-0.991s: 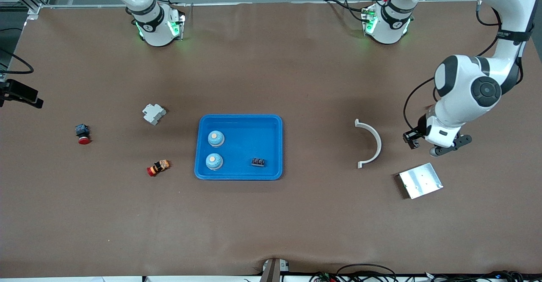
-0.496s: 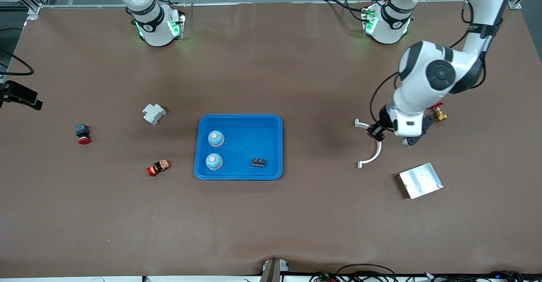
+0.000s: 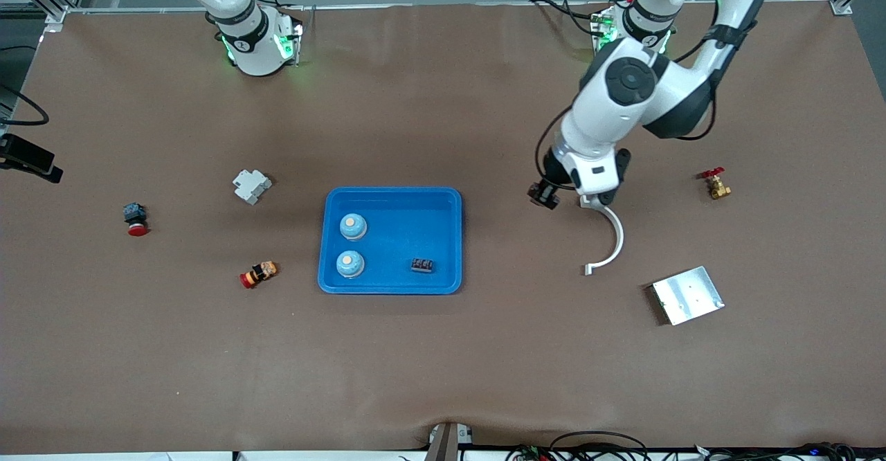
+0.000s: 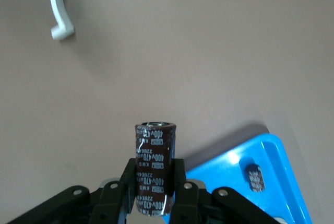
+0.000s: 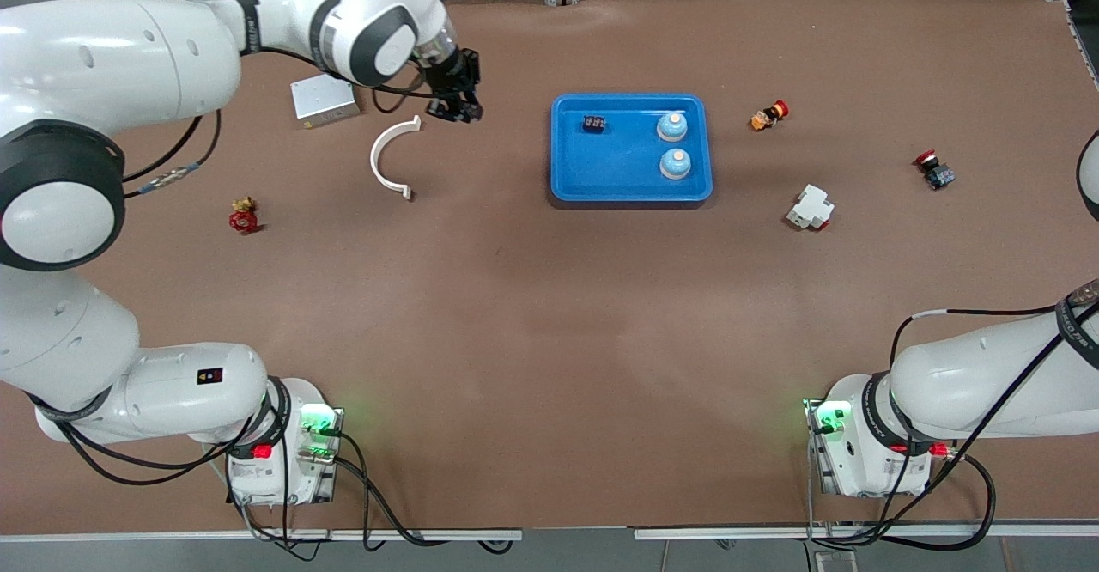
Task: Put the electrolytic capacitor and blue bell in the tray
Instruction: 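Carry the capacitor over the tray and lower it with the left gripper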
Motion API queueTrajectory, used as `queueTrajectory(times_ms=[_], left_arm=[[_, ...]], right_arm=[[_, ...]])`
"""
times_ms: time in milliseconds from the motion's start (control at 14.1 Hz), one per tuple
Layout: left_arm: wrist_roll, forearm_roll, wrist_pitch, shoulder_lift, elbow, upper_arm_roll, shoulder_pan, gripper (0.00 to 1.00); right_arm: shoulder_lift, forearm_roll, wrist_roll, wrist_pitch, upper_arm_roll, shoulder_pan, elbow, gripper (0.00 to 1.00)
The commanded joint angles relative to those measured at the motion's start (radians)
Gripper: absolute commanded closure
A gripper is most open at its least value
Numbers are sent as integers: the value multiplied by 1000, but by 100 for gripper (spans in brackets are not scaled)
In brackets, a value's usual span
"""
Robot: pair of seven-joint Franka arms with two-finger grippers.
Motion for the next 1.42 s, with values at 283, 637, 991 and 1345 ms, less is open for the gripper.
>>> queueTrajectory(times_ms=[283, 637, 991, 1345], left_arm=[[-580, 389, -60, 327, 306, 25, -212, 100], [-752, 434, -132, 484, 537, 268, -533, 100], [-785, 354, -132, 571, 680, 468, -738, 100], [-811, 351, -132, 628, 754, 514, -799, 100]], right_arm=[[-8, -5, 12, -26, 4, -20, -2, 0], [-7, -4, 12, -23, 5, -21, 0, 0], [-7, -7, 12, -23, 5, -23, 1, 0], [-7, -7, 12, -23, 5, -21, 1, 0]])
